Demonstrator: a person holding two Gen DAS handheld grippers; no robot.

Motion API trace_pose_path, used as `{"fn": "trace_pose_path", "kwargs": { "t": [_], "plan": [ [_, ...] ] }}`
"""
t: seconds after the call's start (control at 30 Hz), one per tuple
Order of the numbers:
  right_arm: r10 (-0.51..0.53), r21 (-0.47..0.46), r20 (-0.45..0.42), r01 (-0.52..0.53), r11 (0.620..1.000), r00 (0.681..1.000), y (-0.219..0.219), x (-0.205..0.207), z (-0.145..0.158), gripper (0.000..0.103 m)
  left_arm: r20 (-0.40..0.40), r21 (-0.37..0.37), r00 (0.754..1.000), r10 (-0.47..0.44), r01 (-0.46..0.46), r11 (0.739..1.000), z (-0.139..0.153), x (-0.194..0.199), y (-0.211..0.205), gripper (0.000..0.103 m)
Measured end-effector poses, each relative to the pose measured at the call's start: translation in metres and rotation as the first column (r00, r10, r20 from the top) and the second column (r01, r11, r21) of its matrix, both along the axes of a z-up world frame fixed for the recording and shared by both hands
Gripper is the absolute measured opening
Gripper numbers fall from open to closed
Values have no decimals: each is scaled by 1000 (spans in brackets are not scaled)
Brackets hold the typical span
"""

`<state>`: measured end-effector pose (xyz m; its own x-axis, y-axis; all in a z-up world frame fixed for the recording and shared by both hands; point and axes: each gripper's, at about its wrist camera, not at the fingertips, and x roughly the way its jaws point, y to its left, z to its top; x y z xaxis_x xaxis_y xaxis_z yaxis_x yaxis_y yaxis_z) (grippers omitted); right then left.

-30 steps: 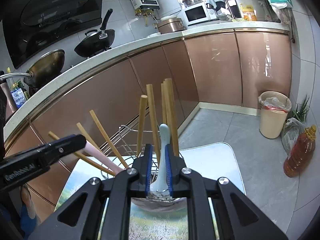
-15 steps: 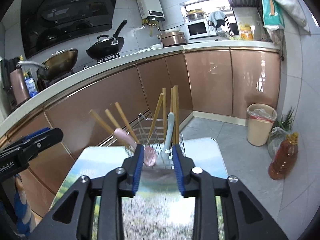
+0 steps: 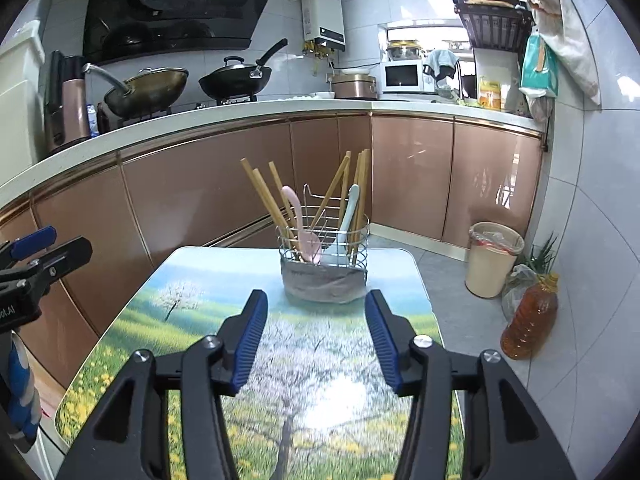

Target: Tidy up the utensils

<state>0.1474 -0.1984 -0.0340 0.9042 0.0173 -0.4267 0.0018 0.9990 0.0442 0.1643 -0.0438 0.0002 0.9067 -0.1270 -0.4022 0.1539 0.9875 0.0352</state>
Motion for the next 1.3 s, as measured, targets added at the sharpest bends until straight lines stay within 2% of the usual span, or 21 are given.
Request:
{"fn": "trace_pose_path", "kwargs": {
  "t": [0.17,0.5,1.3],
  "plan": [
    [-3,-12,10,3,1000,1000,4,-23,-3,56,18,6,999,27,-27,1000,-3,-18,9,102],
    [-24,-6,12,24,1000,1000,1,-41,-11,65,26,6,999,44,-44,999,-11,-37,23,102],
    [-69,-8,19,69,998,997,-10,-37,-19,67,10,5,999,31,-31,999,-25,-37,31,103]
  ]
}}
